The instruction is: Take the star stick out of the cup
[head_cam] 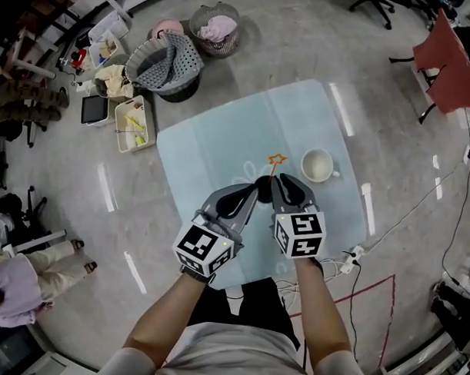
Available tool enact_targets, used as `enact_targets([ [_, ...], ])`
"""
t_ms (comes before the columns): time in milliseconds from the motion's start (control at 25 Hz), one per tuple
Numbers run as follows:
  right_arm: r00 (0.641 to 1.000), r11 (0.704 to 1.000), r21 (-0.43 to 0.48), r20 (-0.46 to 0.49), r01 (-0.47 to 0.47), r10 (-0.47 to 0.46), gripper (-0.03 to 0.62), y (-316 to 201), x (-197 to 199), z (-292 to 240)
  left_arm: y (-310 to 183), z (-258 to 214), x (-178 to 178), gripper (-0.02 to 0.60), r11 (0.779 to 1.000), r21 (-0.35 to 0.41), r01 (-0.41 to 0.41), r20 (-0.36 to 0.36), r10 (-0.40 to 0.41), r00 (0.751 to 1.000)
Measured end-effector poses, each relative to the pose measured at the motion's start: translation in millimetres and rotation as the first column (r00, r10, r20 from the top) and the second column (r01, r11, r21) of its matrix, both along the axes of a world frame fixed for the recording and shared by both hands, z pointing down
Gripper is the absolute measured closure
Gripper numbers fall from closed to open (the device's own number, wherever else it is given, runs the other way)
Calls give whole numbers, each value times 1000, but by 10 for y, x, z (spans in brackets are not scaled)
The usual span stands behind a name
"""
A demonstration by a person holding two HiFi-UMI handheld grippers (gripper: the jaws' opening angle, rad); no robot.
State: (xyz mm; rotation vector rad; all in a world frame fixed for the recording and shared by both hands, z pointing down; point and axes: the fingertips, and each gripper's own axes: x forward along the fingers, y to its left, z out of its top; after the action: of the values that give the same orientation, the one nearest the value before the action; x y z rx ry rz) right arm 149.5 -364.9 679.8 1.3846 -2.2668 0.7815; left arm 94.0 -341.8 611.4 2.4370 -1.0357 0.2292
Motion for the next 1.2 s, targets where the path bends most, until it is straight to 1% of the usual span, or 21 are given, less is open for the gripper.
enact_targets([
  [120, 1000, 1000, -21, -18, 14, -15, 537, -42, -40, 106, -11, 57, -14, 575, 1000, -13, 7, 3, -7, 1000],
  [400, 998, 998, -54, -46, 30, -32, 537, -156, -83, 299, -16, 150, -73, 575, 999, -29, 24, 12, -24, 1000],
  [600, 997, 998, -54, -70, 34, -37, 546, -163, -82, 303, -14, 173, -106, 575, 999, -36, 31, 16, -30, 999],
  [680, 997, 998, -55, -67, 32, -36, 562, -165, -76, 287, -16, 169, -111, 575, 999, -38, 31, 18, -31, 999],
  [960, 998, 1000, -24, -52, 18, -19, 566, -173, 18, 30, 15, 25, -57, 575, 999, -28, 24, 16, -24, 1000],
  [1080, 998, 1000, -7, -61, -14, 13, 566, -67, 90, -159, 109, -79, -43, 575, 1000, -25, -2, -1, 2, 1000],
  [1200, 998, 999, 29, -56, -31, 33, 566, -23, 72, -315, 160, -148, -108, 575, 1000, -3, -12, -4, 12, 1000],
])
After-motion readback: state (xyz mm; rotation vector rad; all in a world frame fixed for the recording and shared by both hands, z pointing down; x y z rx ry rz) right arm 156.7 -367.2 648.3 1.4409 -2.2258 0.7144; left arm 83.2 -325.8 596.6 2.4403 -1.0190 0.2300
